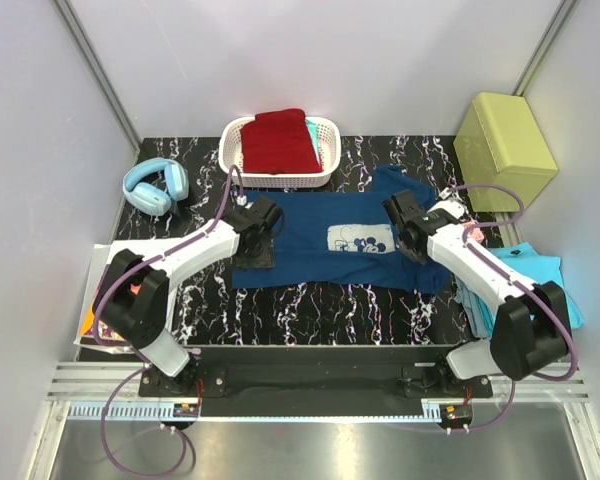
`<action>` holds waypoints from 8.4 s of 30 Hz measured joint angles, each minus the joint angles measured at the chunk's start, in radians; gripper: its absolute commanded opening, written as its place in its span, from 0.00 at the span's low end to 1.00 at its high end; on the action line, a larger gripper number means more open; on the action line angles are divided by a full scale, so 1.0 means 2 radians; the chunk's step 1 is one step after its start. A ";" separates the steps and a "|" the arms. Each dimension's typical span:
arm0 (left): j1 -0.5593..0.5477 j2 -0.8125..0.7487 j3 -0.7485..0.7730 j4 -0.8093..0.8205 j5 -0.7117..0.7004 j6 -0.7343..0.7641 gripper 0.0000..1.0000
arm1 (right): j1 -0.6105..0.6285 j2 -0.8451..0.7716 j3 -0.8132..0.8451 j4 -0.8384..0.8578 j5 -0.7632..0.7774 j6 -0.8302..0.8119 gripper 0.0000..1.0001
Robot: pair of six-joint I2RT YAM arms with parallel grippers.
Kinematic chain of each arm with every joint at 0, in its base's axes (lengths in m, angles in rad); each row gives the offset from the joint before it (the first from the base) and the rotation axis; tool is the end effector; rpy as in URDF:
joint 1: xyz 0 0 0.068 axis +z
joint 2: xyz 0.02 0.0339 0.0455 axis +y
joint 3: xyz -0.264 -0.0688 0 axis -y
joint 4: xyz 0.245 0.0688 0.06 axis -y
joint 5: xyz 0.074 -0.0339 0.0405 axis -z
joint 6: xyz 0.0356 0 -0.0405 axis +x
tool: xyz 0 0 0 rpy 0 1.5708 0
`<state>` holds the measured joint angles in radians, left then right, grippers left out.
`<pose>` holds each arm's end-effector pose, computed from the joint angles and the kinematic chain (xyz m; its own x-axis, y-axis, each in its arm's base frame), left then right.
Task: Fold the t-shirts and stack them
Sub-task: Fold the flattened tshirt in 1/3 of the way, then grap the side of the flattened tshirt furthest away from the robot with both arms
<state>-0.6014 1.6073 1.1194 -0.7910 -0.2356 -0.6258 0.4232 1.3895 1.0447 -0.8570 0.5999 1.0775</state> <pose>0.2565 -0.1660 0.2115 -0.9298 -0.0527 -0.3642 -0.0615 0.9980 0.0126 0.2458 0.0887 0.2504 -0.5377 0.5551 -0.6346 0.6764 0.7333 0.0683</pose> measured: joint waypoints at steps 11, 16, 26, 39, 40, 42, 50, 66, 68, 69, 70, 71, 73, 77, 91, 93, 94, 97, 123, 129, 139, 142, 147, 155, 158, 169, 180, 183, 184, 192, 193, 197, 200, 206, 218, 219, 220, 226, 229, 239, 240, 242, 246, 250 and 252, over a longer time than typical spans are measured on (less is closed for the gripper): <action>0.000 0.000 0.000 0.000 0.000 0.000 0.55 | -0.056 0.041 0.044 0.030 0.023 -0.066 0.00; 0.000 0.000 0.000 0.000 0.000 0.000 0.55 | -0.093 0.072 0.078 0.054 0.023 -0.096 0.00; -0.001 0.000 0.000 0.000 0.000 0.000 0.55 | -0.106 0.184 0.150 0.091 0.021 -0.133 0.00; -0.001 0.003 0.000 0.000 0.000 0.000 0.55 | -0.131 0.257 0.221 0.124 0.024 -0.157 0.00; -0.001 0.006 0.000 0.000 0.000 0.000 0.55 | -0.135 0.264 0.228 0.126 0.024 -0.160 0.00; -0.001 0.012 0.000 0.000 0.000 0.000 0.55 | -0.143 0.280 0.242 0.128 0.023 -0.163 0.00; -0.001 0.022 0.000 0.000 0.000 0.001 0.55 | -0.160 0.345 0.292 0.129 0.010 -0.179 0.14; -0.001 0.023 0.007 0.000 0.000 0.000 0.56 | -0.148 0.253 0.286 0.137 -0.022 -0.237 0.77; -0.001 0.023 0.007 0.000 0.000 0.000 0.56 | -0.136 0.190 0.267 0.145 -0.031 -0.238 0.76; -0.001 0.023 0.007 0.000 0.000 0.000 0.56 | -0.127 0.156 0.254 0.150 -0.035 -0.237 0.76; -0.001 0.023 0.007 0.001 0.000 0.000 0.56 | -0.115 0.126 0.242 0.150 -0.039 -0.238 0.76; -0.001 0.023 0.007 0.002 0.001 0.000 0.56 | -0.100 0.097 0.230 0.150 -0.041 -0.238 0.76; -0.001 0.024 0.007 0.004 0.002 0.000 0.56 | -0.065 0.054 0.204 0.147 -0.047 -0.238 0.77; -0.001 0.035 0.007 0.013 0.006 -0.001 0.56 | -0.011 0.018 0.141 0.126 -0.057 -0.235 0.76; -0.002 0.114 0.034 0.020 0.030 -0.007 0.17 | -0.003 -0.101 0.059 0.054 -0.065 -0.232 0.76; -0.002 0.114 0.034 0.020 0.030 -0.011 0.11 | -0.003 -0.106 0.060 0.053 -0.065 -0.232 0.76; -0.002 0.114 0.034 0.019 0.030 -0.011 0.09 | -0.003 -0.107 0.060 0.052 -0.065 -0.232 0.77; -0.002 0.113 0.031 0.019 0.030 -0.015 0.01 | -0.003 -0.107 0.060 0.051 -0.065 -0.232 0.76; 0.098 0.005 -0.081 -0.068 -0.006 -0.043 0.46 | -0.003 -0.080 0.060 0.052 -0.080 -0.253 0.84; 0.062 -0.064 -0.051 -0.075 -0.027 -0.028 0.70 | -0.003 -0.080 0.059 0.046 -0.089 -0.270 0.91; -0.002 -0.099 -0.027 -0.047 -0.029 -0.030 0.71 | -0.003 -0.091 -0.129 0.011 -0.171 -0.179 0.59; -0.009 -0.083 -0.027 -0.041 -0.024 -0.030 0.71 | -0.003 -0.091 -0.163 -0.002 -0.192 -0.147 0.50; -0.019 -0.066 -0.028 -0.034 -0.017 -0.028 0.70 | -0.003 -0.103 -0.165 0.001 -0.193 -0.121 0.48; -0.022 -0.044 -0.028 -0.018 -0.009 -0.020 0.70 | -0.003 -0.086 -0.165 0.022 -0.192 -0.104 0.54; -0.022 -0.036 -0.028 -0.013 -0.004 -0.018 0.70 | -0.003 -0.066 -0.165 0.034 -0.192 -0.102 0.50; -0.022 -0.021 -0.031 -0.010 0.006 -0.014 0.69 | -0.003 -0.034 -0.154 0.044 -0.190 -0.096 0.00; -0.022 -0.008 -0.031 -0.010 0.012 -0.015 0.66 | -0.003 -0.027 -0.141 0.021 -0.182 -0.082 0.00; -0.022 0.002 -0.031 -0.010 0.016 -0.015 0.65 | -0.003 -0.027 -0.140 0.014 -0.177 -0.080 0.00; -0.022 0.007 -0.031 -0.010 0.019 -0.016 0.65 | -0.003 -0.027 -0.140 0.011 -0.177 -0.080 0.00; -0.022 0.047 -0.031 -0.009 0.042 -0.019 0.49 | -0.003 -0.027 -0.140 0.006 -0.175 -0.075 0.00; -0.022 0.052 -0.031 -0.008 0.046 -0.020 0.47 | -0.003 -0.028 -0.140 0.004 -0.175 -0.074 0.00; -0.022 0.062 -0.031 -0.001 0.062 -0.024 0.33 | -0.003 -0.037 -0.140 -0.005 -0.172 -0.067 0.00; -0.022 0.064 -0.030 0.002 0.069 -0.026 0.31 | -0.003 -0.044 -0.139 -0.015 -0.162 -0.057 0.00; -0.021 0.065 -0.030 0.002 0.075 -0.026 0.31 | -0.003 -0.046 -0.125 -0.051 -0.134 -0.036 0.00; -0.016 0.065 -0.031 0.003 0.079 -0.027 0.33 | -0.004 -0.071 -0.110 -0.109 -0.095 0.025 0.00; -0.016 0.065 -0.031 0.003 0.079 -0.027 0.33 | -0.004 -0.073 -0.109 -0.112 -0.093 0.030 0.00; -0.015 0.065 -0.031 0.003 0.079 -0.027 0.33 | -0.004 -0.076 -0.109 -0.116 -0.089 0.036 0.00; -0.013 0.063 -0.034 0.004 0.080 -0.026 0.47 | -0.004 -0.094 -0.109 -0.131 -0.076 0.056 0.33; -0.011 0.057 -0.039 0.004 0.079 -0.025 0.65 | -0.004 -0.101 -0.109 -0.122 -0.075 0.030 0.99; -0.012 -0.009 -0.053 0.011 0.059 -0.015 0.75 | -0.004 -0.145 -0.067 -0.033 -0.074 -0.102 1.00; -0.010 -0.014 -0.048 0.011 0.056 -0.014 0.74 | -0.004 -0.141 -0.065 -0.019 -0.077 -0.117 1.00; -0.004 -0.017 -0.031 0.009 0.055 -0.012 0.73 | -0.005 -0.115 -0.052 0.003 -0.088 -0.146 1.00; 0.040 -0.005 0.025 0.008 0.060 -0.007 0.69 | -0.007 -0.007 0.026 0.030 -0.105 -0.204 1.00; 0.097 0.047 0.093 0.006 0.063 0.001 0.68 | -0.044 0.094 0.112 0.053 -0.144 -0.242 0.99; 0.111 0.072 0.117 0.002 0.055 0.008 0.68 | -0.073 0.122 0.139 0.055 -0.153 -0.250 0.99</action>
<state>-0.3790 1.7504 1.3529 -0.7868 -0.1249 -0.6102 0.2771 1.6341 1.3224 -0.7475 0.2943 0.5781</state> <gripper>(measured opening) 0.681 0.993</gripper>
